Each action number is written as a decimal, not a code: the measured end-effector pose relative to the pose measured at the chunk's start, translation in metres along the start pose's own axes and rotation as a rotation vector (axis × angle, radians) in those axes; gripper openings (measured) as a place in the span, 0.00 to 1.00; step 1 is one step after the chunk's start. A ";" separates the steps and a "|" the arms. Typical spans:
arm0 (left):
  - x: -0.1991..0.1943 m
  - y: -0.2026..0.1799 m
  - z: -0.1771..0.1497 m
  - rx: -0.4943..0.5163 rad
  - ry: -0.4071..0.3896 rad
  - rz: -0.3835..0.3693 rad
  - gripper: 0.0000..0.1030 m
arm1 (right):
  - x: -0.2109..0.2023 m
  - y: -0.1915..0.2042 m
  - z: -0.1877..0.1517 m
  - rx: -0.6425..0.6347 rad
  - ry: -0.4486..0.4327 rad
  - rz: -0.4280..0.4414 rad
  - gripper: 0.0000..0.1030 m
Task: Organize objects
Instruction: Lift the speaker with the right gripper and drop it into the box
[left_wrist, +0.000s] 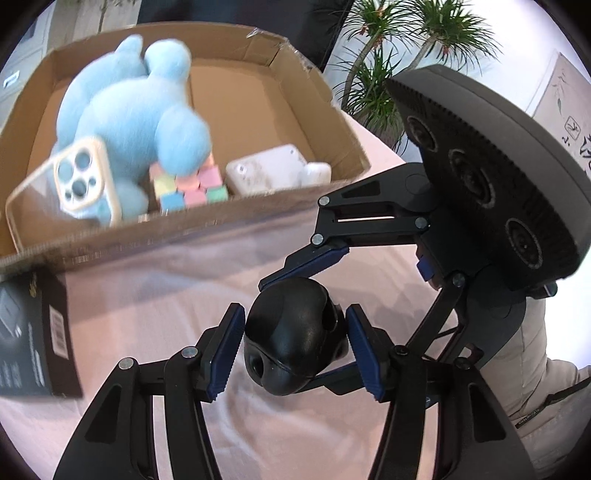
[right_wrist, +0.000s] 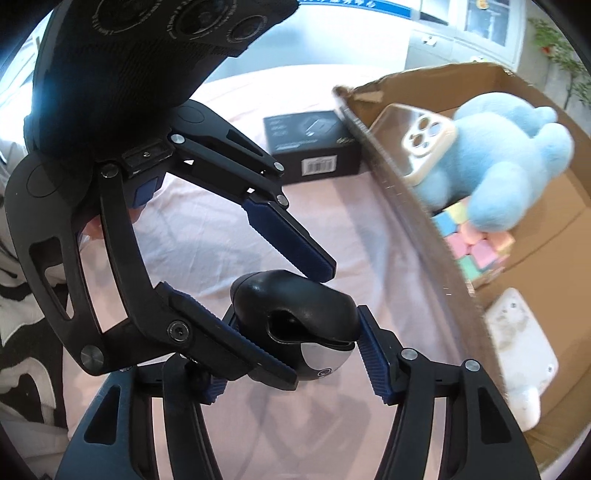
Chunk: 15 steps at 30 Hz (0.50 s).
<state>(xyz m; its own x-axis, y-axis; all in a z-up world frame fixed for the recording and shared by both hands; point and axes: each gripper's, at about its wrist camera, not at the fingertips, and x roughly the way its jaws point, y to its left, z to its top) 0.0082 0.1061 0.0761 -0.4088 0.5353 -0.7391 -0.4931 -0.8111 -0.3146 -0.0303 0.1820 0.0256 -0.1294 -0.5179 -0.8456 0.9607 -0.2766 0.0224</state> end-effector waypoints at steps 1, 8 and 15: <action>-0.001 -0.001 0.003 0.006 -0.002 0.000 0.52 | -0.004 -0.001 0.000 0.006 -0.010 -0.010 0.57; -0.004 -0.008 0.025 0.090 -0.013 0.003 0.51 | -0.011 -0.020 0.005 0.058 -0.044 -0.064 0.57; 0.031 -0.009 0.044 0.121 -0.020 -0.009 0.50 | -0.012 -0.033 0.011 0.104 -0.071 -0.117 0.57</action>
<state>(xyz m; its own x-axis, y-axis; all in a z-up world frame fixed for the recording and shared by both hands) -0.0340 0.1403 0.0828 -0.4180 0.5482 -0.7243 -0.5853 -0.7724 -0.2468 -0.0634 0.1886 0.0411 -0.2598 -0.5323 -0.8057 0.9079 -0.4189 -0.0159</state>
